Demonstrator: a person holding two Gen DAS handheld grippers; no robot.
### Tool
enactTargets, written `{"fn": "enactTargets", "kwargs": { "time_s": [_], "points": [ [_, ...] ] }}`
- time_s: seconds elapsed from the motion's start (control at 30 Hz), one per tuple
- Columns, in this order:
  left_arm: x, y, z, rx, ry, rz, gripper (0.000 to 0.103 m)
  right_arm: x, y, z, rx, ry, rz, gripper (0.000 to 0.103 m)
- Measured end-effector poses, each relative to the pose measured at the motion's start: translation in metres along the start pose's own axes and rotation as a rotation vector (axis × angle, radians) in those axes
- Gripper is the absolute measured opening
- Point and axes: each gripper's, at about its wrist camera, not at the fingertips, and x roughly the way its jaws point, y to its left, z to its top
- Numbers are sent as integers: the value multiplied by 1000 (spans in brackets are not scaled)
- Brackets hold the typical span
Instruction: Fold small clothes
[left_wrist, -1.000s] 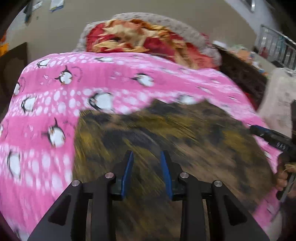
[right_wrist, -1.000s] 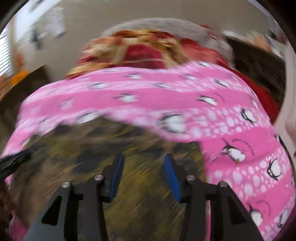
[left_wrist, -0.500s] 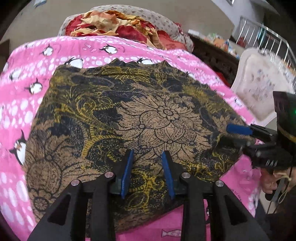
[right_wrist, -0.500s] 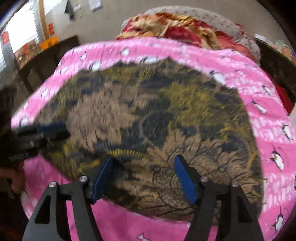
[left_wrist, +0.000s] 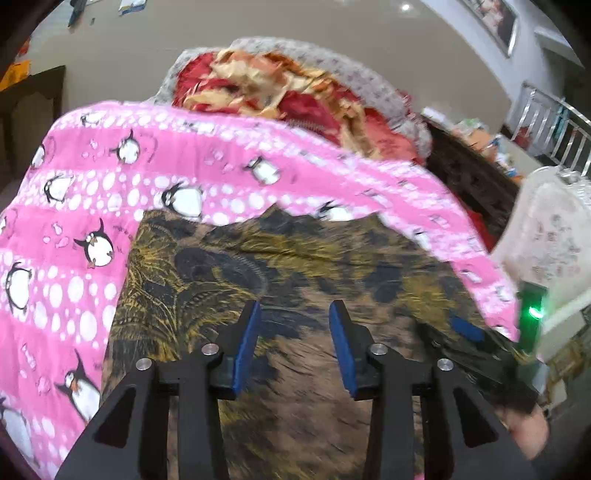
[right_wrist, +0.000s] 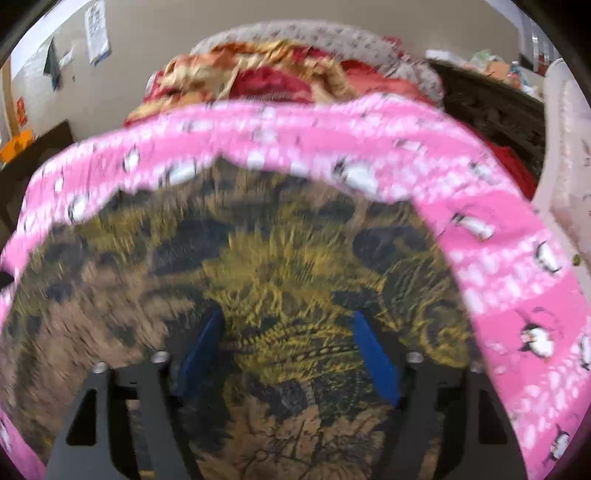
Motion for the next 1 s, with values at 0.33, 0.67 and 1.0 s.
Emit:
{"fn": "enactTargets", "kwargs": {
  "time_s": [0.33,0.67,1.0],
  "points": [
    [37,18,-22,53,25,40,19,1,17,-6,-93,3,6,103],
    [36,22,-22,27,19,11,19,1,17,-5,-95,2,6,103],
    [34,24,-23,13,15,-2,19,1,17,-5,-95,2,7,103]
  ]
}}
